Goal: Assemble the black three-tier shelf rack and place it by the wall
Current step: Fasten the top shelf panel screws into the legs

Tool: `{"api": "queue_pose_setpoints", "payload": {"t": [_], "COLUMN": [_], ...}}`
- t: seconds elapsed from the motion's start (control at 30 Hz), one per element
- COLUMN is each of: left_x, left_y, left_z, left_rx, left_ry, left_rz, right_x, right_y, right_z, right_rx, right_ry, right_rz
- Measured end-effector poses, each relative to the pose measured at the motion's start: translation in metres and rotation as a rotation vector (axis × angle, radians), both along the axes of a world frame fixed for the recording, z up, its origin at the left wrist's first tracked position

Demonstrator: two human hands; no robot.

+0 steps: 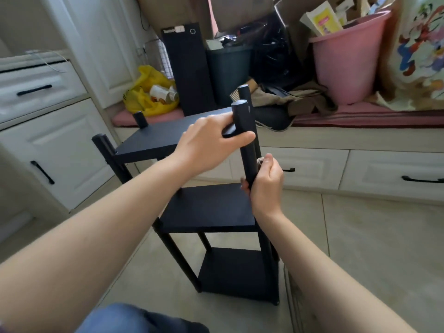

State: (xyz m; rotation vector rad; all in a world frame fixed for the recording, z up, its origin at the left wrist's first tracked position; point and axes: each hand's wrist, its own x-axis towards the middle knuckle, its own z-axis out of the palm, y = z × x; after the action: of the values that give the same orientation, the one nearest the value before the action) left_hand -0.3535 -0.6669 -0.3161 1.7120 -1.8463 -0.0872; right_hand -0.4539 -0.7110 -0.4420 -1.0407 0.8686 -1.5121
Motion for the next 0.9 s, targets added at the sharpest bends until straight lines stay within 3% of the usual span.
{"api": "queue_pose_setpoints", "payload": {"t": [0.5,0.7,0.9], "left_x": [0.152,0.171,0.185], "left_y": [0.017,0.044,0.059], "left_z": [0.002,-0.024,-0.063], "left_rx": [-0.223,-0.316,-0.323], "left_ry": [0.474,0.548,0.741], "left_rz": [0.179,0.264,0.283], "right_x": [0.147,0.169,0.168], "right_y": [-0.027,-0.019,-0.011], "right_z": [0.049,0.043,0.031], "right_rx": [-0.207,-0.303,-0.392], "right_ry": [0.256,0.395,0.622], "right_rz": [0.164,0.239,0.28]}}
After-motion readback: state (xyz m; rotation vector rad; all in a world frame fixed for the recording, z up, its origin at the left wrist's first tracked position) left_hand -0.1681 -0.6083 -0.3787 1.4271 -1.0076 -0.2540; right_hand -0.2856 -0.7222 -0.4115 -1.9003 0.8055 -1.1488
